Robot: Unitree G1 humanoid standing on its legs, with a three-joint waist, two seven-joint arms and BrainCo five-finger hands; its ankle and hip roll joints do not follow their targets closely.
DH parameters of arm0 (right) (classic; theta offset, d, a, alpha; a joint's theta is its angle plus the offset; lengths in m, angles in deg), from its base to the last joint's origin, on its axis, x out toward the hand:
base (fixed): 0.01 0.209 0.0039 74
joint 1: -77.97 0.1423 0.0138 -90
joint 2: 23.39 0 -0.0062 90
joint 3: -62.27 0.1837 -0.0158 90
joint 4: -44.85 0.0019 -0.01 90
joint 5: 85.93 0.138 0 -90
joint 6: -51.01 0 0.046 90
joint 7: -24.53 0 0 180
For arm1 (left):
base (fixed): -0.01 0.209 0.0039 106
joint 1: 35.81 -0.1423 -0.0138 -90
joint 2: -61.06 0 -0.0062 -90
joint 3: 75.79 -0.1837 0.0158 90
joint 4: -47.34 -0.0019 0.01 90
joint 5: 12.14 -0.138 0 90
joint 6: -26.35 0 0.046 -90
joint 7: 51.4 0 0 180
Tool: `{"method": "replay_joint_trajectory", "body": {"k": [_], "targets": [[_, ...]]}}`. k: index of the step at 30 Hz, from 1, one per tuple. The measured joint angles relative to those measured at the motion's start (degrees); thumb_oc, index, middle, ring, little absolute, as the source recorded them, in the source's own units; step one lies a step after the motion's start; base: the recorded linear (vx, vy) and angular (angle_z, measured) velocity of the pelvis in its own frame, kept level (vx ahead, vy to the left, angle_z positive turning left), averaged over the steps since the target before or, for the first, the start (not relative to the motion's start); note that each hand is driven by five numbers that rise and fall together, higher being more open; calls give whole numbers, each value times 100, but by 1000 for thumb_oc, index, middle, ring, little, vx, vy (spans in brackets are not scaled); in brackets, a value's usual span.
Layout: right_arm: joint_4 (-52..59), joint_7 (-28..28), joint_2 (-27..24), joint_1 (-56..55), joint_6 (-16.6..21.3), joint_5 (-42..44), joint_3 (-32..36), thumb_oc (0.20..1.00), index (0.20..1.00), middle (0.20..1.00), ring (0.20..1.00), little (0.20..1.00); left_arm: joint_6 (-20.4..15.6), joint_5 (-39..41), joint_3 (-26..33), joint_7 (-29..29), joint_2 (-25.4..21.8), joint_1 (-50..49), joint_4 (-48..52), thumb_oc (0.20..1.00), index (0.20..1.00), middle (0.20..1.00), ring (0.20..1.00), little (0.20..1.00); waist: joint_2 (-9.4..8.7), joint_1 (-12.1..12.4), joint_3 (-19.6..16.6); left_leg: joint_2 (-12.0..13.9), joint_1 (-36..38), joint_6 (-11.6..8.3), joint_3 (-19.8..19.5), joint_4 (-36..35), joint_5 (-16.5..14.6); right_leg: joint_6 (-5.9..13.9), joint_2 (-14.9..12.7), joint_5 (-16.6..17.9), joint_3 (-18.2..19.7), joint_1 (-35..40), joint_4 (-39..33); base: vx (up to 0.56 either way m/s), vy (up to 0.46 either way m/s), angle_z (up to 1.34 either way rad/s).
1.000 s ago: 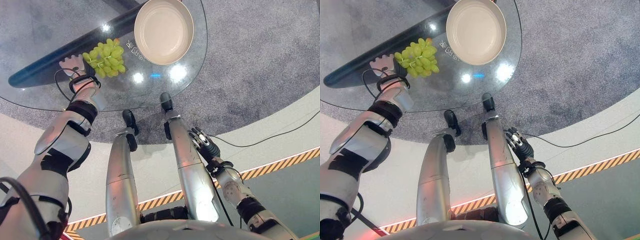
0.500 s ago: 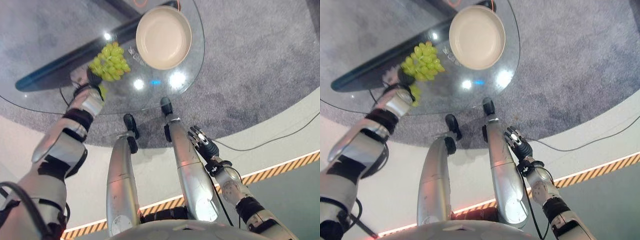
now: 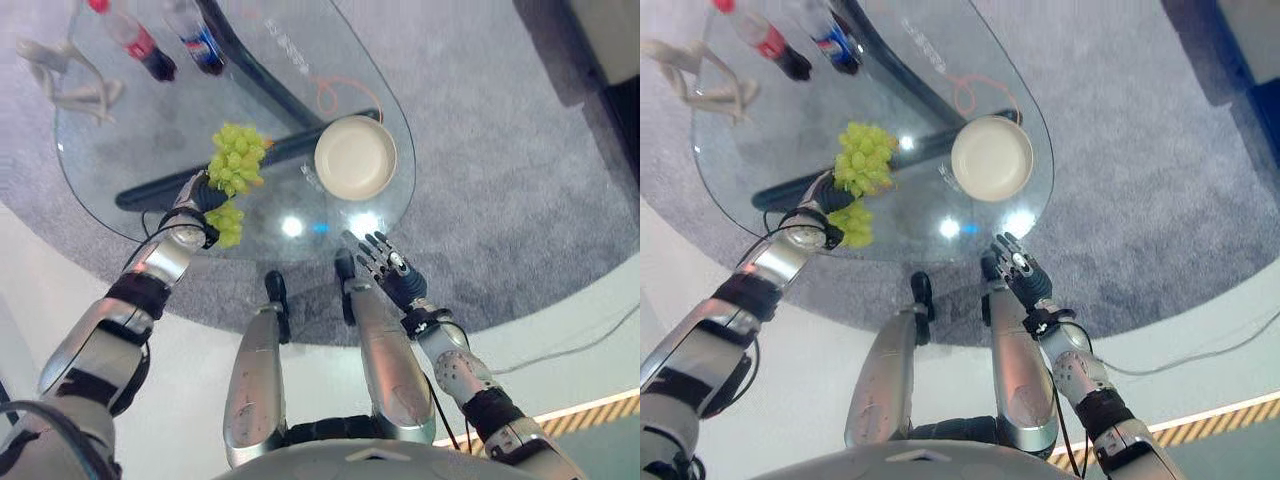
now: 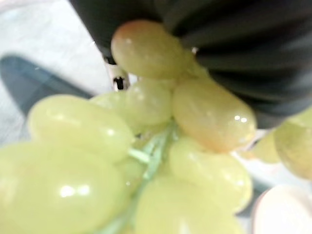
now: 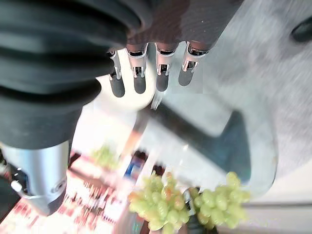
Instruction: Pick up fruits into the plate
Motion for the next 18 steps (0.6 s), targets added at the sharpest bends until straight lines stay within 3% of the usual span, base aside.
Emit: {"method": "replay_joint_trajectory", "body": {"k": [5,7,8,10,13,18], "targets": [[597,31,-3,-92,-337,52,190,1000,1000,1000,1000,1000,3,-5,501,418,-221,-607,1110,200,200,200,200,200,27,162,-38,-43,1053,-5,-11,-898,311,11,-74,55,-61,937,-595,153,-11,10],[876,110,-19,-187,-470,32,282,1000,1000,1000,1000,1000,-1,-14,711,584,-203,-994,1602,200,200,200,200,200,49,204,-283,-26,1335,-33,-25,-1232,404,16,-65,108,-95,1199,-875,159,-5,7],[1028,172,-23,-254,-571,-18,341,1000,1000,1000,1000,1000,-46,-21,719,712,-158,-1271,1854,200,200,200,200,200,95,220,-677,-9,1427,-34,-63,-1491,483,13,-60,144,-157,1297,-1088,111,7,13],[1129,276,-47,-366,-723,-208,391,1000,1000,1000,1000,1000,-113,-34,719,913,-21,-1574,2099,200,200,200,200,200,163,235,-1121,11,1687,-69,-106,-1766,545,10,-39,163,-215,1548,-1327,144,11,11],[1435,394,-288,-358,-1093,-613,485,1000,1000,1000,1000,1000,-140,-251,739,1209,270,-1879,2462,200,200,200,200,200,269,317,-1477,23,2118,-71,-136,-1972,545,13,-44,165,-319,2088,-1669,87,9,12],[1705,373,-714,-287,-1558,-1100,705,1000,1000,1000,1000,1000,-265,-341,681,1654,313,-2149,2711,200,200,200,200,200,313,459,-1960,30,2357,-72,-221,-2134,546,51,-48,204,-429,2462,-2004,31,7,15]]}}
